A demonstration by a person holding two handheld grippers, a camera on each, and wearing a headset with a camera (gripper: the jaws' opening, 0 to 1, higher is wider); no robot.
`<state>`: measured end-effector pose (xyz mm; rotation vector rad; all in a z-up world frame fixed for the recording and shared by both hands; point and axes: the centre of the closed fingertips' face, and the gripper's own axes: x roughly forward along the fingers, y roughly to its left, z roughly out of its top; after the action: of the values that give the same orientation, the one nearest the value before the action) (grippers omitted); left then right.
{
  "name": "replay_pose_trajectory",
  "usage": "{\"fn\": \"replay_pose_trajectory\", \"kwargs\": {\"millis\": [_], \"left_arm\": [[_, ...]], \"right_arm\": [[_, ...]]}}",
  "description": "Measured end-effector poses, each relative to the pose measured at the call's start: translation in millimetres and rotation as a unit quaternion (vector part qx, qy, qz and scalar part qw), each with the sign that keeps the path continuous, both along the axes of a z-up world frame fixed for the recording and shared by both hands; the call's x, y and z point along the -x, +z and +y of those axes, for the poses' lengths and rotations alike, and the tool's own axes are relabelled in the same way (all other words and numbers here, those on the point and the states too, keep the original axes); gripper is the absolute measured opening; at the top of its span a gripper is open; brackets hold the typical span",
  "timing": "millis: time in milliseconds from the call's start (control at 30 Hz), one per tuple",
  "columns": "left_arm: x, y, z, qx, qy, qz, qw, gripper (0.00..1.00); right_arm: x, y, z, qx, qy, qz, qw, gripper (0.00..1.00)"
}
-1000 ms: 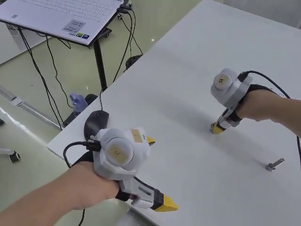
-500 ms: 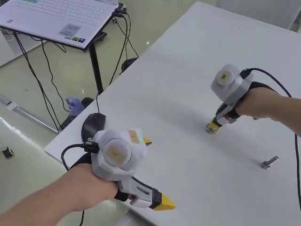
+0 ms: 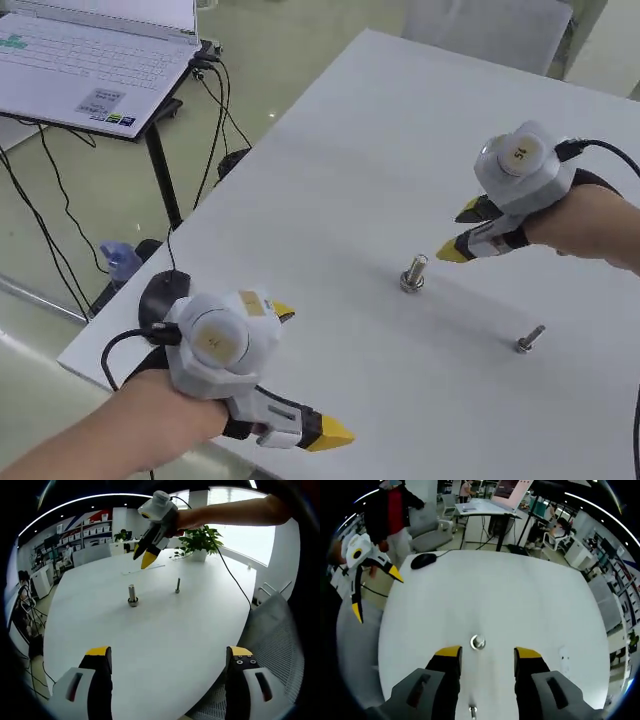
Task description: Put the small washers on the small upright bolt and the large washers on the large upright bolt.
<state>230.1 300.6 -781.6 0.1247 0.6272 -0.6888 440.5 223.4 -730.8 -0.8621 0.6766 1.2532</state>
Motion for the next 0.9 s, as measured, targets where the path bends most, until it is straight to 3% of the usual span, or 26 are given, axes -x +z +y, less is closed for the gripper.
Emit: {"fn": "replay_pose_trajectory", "kwargs": {"millis": [133, 200, 433, 467, 567, 700, 767, 900], "left_arm": [[-0.1, 2.5, -1.5, 0.002, 0.001, -0.001, 1.0000, 0.95], [0.1, 2.8, -1.3, 0.001, 0.003, -0.002, 1.0000, 0.95], [1.8, 10.3, 0.4, 0.010, 0.013, -0.002, 0.9999, 0.95], [1.7, 11.6, 1.1, 0.006, 0.012, -0.004, 0.9999, 0.95], [0.1, 10.1, 3.4, 0.005, 0.015, -0.002, 0.9999, 0.95], [-1.3, 7.1, 4.9, 0.002, 0.017, 0.003, 0.9999, 0.95], [-1.4, 5.3, 4.8, 0.000, 0.016, 0.005, 0.9999, 0.95], [-3.3, 2.1, 3.4, 0.003, 0.016, 0.011, 0.9998, 0.95]], "right_arm": [[4.8, 21.8, -21.4, -0.025, -0.022, -0.010, 0.9994, 0.45], [-0.4, 23.8, -30.0, -0.039, -0.032, -0.011, 0.9987, 0.47], [25.3, 41.9, -67.5, -0.075, -0.069, -0.015, 0.9947, 0.52], [31.4, 46.1, -71.0, -0.096, -0.082, -0.013, 0.9920, 0.52], [45.5, 46.9, -85.5, -0.113, -0.096, -0.012, 0.9889, 0.53], [56.5, 43.2, -109.2, -0.155, -0.152, -0.009, 0.9761, 0.58], [56.4, 44.5, -122.1, -0.169, -0.181, -0.031, 0.9683, 0.59], [74.0, 30.6, -144.0, -0.185, -0.207, -0.031, 0.9603, 0.61]]}}
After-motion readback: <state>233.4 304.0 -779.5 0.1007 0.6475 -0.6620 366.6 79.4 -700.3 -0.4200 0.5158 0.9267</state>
